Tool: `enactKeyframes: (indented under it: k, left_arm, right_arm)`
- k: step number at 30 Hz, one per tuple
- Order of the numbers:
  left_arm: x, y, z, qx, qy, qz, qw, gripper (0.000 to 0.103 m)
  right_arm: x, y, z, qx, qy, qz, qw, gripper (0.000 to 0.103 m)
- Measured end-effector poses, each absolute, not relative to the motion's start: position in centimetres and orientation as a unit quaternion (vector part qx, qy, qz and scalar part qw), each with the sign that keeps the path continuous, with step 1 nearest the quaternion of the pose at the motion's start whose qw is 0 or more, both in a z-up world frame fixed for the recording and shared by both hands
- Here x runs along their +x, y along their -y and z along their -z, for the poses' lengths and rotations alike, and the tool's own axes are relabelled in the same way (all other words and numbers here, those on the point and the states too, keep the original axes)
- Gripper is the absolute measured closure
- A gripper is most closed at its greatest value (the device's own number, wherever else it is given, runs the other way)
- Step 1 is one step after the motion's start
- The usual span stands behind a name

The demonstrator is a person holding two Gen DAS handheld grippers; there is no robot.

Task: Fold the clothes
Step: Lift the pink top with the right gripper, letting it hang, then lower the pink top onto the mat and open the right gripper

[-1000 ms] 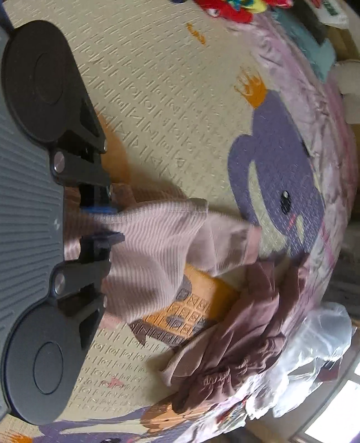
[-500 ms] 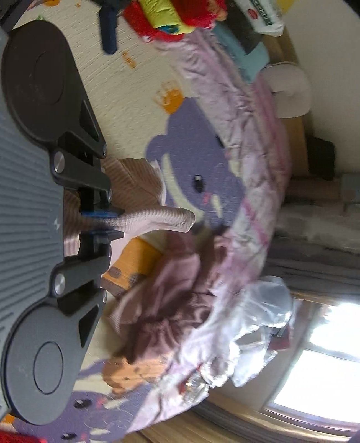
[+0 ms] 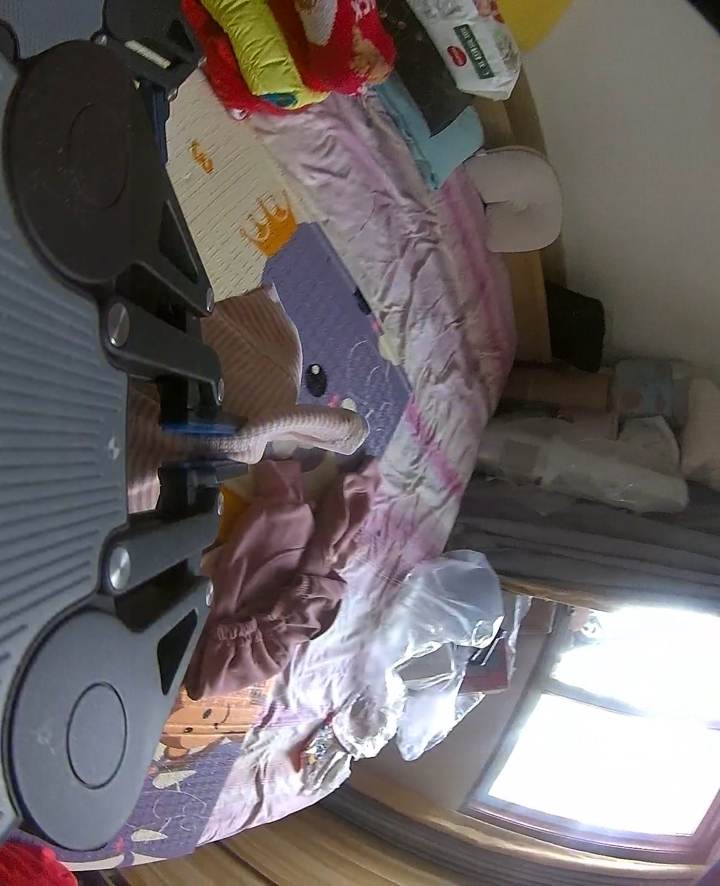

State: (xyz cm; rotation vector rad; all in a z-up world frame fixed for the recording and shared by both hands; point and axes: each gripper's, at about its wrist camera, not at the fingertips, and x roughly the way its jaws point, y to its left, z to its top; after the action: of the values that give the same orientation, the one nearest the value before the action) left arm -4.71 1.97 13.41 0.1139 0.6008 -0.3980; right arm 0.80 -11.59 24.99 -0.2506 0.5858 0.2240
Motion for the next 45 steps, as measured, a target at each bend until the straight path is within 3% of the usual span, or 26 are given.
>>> enactKeyframes:
  k: [14, 33, 38, 45]
  left_arm:
    - [-6.2, -1.3, -13.2, 0.065, -0.291, 0.209, 0.931, 0.0]
    - [-7.0, 0.8, -11.2, 0.09, -0.306, 0.213, 0.924, 0.0]
    - [-7.0, 1.0, -10.6, 0.093, -0.31, 0.208, 0.923, 0.0]
    - [-8.1, 1.2, -9.5, 0.101, -0.321, 0.188, 0.923, 0.0]
  right_arm:
    - [-3.1, 12.3, -26.6, -0.134, -0.278, -0.111, 0.945, 0.095]
    - [-4.4, 12.5, -17.9, -0.119, -0.36, -0.131, 0.916, 0.094]
    - [-4.8, 13.5, -16.4, -0.105, -0.382, -0.127, 0.909, 0.087]
    - [-6.8, 15.1, -14.9, -0.085, -0.385, -0.122, 0.911, 0.069]
